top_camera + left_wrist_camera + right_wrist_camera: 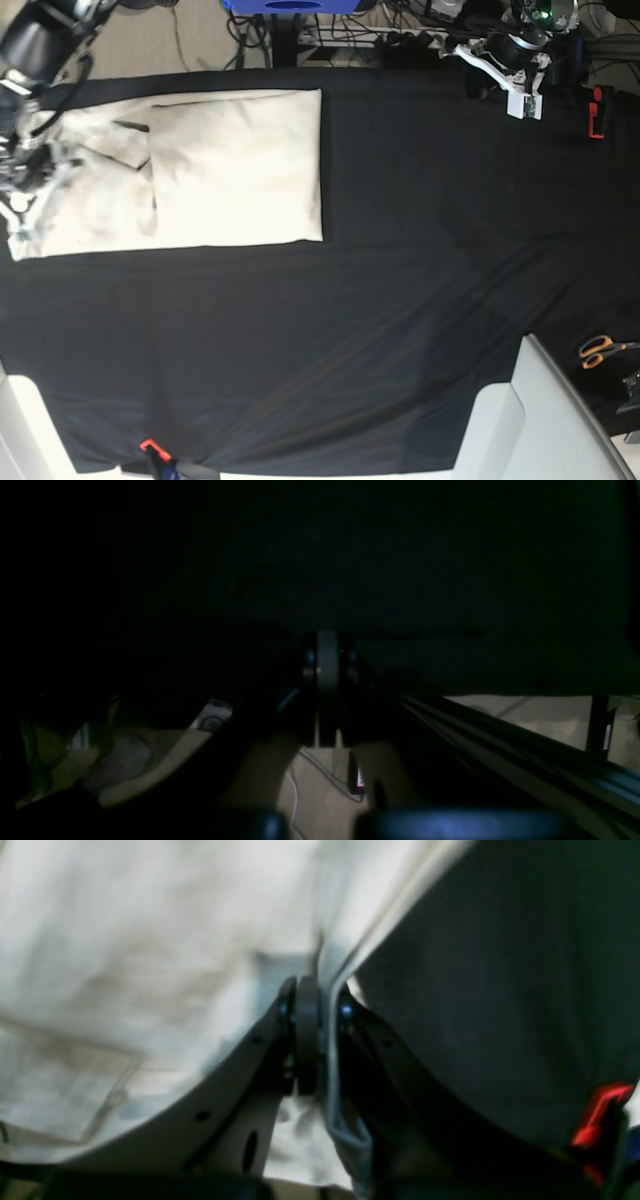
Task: Fold the T-shirt properly
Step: 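Grasp the opposite end of the shirt band with the right gripper, then fold the grasped end over onto the shirt with the right gripper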
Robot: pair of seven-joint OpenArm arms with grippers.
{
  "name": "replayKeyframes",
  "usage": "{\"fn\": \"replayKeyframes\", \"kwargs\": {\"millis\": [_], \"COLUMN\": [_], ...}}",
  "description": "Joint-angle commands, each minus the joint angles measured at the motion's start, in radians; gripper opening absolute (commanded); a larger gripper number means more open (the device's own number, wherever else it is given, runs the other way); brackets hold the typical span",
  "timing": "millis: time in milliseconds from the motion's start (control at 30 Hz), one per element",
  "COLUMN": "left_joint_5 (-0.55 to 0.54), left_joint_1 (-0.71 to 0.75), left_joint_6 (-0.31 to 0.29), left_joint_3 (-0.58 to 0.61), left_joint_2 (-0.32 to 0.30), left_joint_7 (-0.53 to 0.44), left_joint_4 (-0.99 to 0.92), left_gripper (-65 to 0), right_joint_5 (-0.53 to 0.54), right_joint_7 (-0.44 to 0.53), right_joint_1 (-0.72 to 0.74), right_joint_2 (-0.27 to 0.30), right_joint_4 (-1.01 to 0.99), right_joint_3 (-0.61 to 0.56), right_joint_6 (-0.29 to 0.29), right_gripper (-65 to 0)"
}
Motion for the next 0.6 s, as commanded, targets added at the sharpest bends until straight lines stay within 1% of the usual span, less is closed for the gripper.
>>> {"fn": "replayKeyframes", "kwargs": {"millis": [0,33,167,267,300,367,567], "left_joint_5": [-0.005,-0.005,-0.005,-0.005,-0.005,-0.005,-0.005], "left_joint_1": [0.010,0.010,0.010,0.010,0.010,0.010,0.010], "left_joint_6": [-0.007,-0.007,-0.007,-0.007,-0.007,-0.007,-0.007], "left_joint_3": [-0.003,-0.003,-0.009,-0.010,-0.010,-0.010,-0.007], "left_joint_2": [-0.007,-0.007,-0.007,-0.007,-0.007,-0.007,-0.007], "left_joint_7": [-0.019,-0.019,-0.019,-0.019,-0.019,-0.019,-0.019], "left_joint_4": [0.012,0.012,0.012,0.012,0.012,0.012,0.012], "left_gripper": [-65.0,-65.0,-65.0,-65.0,-65.0,-65.0,-65.0], "right_joint_5": [-0.014,-0.040,-0.100,-0.109,-0.110,-0.110,-0.112], "right_joint_7": [0.028,0.037,0.069,0.071,0.071,0.074,0.066], "right_joint_1": [-0.002,-0.024,-0.096,-0.147,-0.162,-0.207,-0.294], "right_joint_2": [-0.006,-0.029,-0.084,-0.096,-0.096,-0.096,-0.089], "right_joint_4": [0.057,0.094,0.220,0.275,0.290,0.326,0.412], "right_joint_3": [-0.020,-0.045,-0.135,-0.224,-0.255,-0.322,-0.522], "right_joint_6": [0.002,0.002,0.002,0.002,-0.009,-0.075,-0.246], "right_gripper": [-64.2,-64.2,-64.2,-64.2,-64.2,-64.2,-64.2]}}
